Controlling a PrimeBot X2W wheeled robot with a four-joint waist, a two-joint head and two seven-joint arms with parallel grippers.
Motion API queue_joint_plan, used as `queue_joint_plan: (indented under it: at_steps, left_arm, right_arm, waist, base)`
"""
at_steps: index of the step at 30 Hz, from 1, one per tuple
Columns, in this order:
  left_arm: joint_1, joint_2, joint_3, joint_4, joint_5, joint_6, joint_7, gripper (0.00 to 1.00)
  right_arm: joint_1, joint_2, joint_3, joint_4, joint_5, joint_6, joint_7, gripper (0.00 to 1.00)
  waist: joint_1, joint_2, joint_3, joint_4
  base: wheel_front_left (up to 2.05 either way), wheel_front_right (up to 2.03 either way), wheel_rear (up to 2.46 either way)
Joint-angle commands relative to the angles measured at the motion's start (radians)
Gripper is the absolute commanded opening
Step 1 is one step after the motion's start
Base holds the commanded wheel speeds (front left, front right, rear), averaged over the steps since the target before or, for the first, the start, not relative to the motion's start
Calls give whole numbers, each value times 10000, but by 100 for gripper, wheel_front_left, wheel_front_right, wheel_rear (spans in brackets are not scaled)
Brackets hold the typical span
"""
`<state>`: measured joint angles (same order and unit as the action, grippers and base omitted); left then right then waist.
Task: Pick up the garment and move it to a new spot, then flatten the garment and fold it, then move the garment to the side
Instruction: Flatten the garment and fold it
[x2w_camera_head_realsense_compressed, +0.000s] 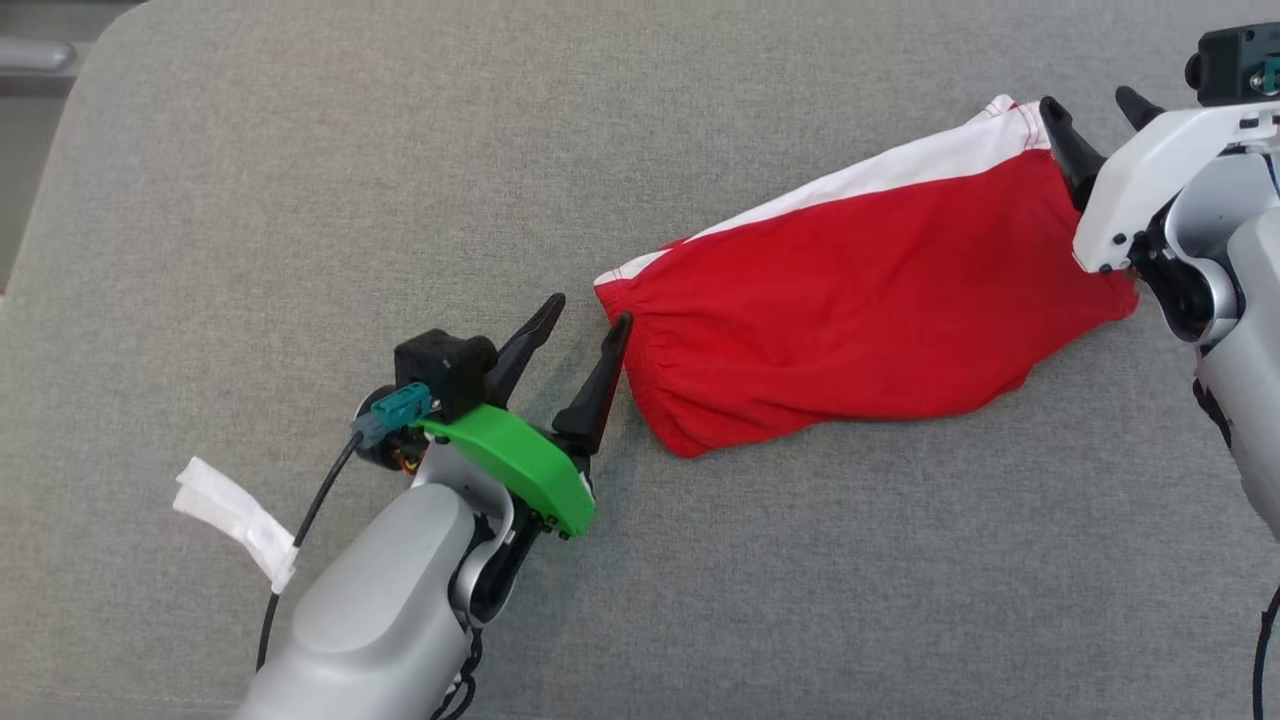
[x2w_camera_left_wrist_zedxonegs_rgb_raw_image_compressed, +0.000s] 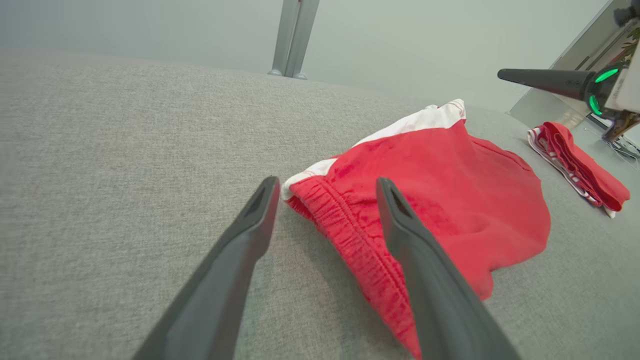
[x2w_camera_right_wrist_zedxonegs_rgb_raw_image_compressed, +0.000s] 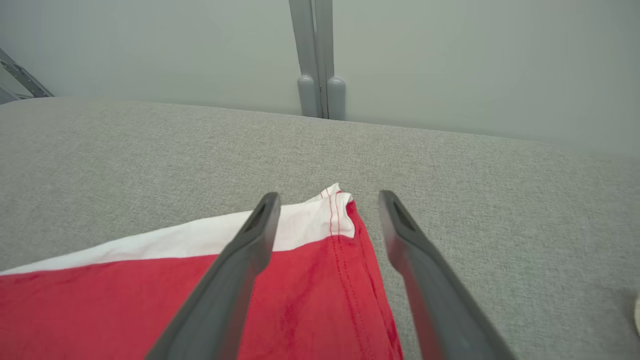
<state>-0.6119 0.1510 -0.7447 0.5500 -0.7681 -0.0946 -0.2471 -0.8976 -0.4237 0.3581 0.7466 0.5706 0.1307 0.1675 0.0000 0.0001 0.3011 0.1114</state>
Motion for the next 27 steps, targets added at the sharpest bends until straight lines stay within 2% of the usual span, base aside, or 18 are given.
queue_joint_plan:
  at_steps: [1, 6, 11, 15, 19, 27]
  left_arm:
    - [270, 187, 73, -84, 9, 85, -53, 100]
    - [715, 588, 768, -714, 584, 379, -190, 100]
    - [1623, 592, 2765, -2321, 2070, 568, -176, 100]
    - [2335, 236, 4280, -3203, 3127, 385, -177, 100]
    - [2772, -121, 5410, -3485, 3802, 108, -178, 100]
    - [3378, -558, 6793, -3699, 4456, -238, -179, 100]
  right_arm:
    - [236, -72, 20, 57, 146, -3, -56, 100]
    - [637, -124, -146, 281, 492, -3, -76, 100]
    - [856, -123, -294, 511, 721, -3, -54, 100]
    - [827, -70, -426, 757, 803, -3, -65, 100]
    - [674, -9, -580, 1061, 834, -3, -44, 100]
    - [367, 171, -790, 1815, 780, -3, 77, 100]
  waist:
    - [0, -1, -281, -16]
    - [0, -1, -520, 28]
    - [0, -1, -508, 90]
    - [0, -1, -372, 120]
    - [0, -1, -165, 171]
    - [0, -1, 183, 230]
  base:
    - [0, 0, 0]
    - [0, 0, 0]
    - [0, 0, 0]
    - [0, 0, 0]
    - [0, 0, 0]
    - [0, 0, 0]
